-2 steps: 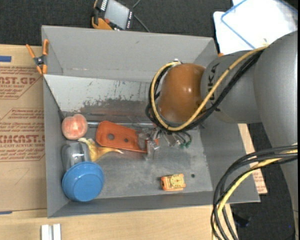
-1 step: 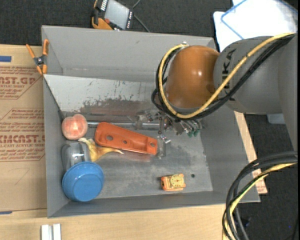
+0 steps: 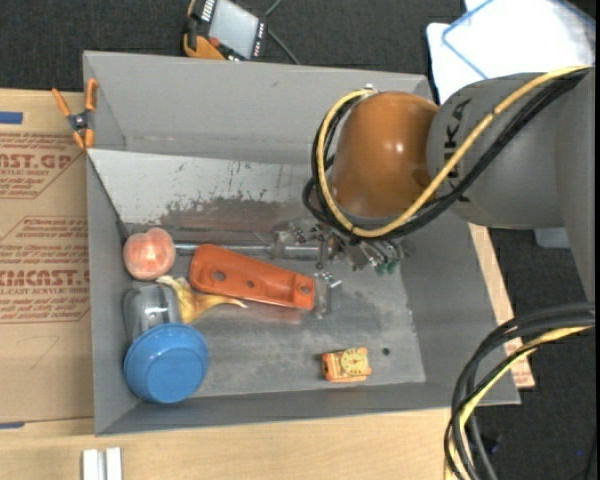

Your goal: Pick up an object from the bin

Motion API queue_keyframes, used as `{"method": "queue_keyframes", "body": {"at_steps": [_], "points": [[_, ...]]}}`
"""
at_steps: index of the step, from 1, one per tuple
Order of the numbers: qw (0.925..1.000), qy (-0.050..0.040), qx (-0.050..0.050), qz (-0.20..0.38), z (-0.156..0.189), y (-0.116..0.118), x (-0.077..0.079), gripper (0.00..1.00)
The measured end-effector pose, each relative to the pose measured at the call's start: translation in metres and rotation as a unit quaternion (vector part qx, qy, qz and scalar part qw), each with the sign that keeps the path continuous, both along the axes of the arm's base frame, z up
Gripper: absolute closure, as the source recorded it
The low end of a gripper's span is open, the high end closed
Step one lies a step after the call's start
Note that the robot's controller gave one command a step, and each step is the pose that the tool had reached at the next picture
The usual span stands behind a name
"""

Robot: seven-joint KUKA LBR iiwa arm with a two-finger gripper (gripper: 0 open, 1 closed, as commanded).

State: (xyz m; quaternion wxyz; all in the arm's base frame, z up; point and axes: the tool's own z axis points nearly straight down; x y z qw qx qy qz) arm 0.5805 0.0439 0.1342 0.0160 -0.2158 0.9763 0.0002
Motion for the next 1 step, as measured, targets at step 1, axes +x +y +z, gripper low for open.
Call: {"method": "queue_keyframes", "body": {"at_steps": [1], "points": [[0.9983,-0.0023,-0.001,0.058,-0.0637,0.0112,-0.0053,1.0]]}}
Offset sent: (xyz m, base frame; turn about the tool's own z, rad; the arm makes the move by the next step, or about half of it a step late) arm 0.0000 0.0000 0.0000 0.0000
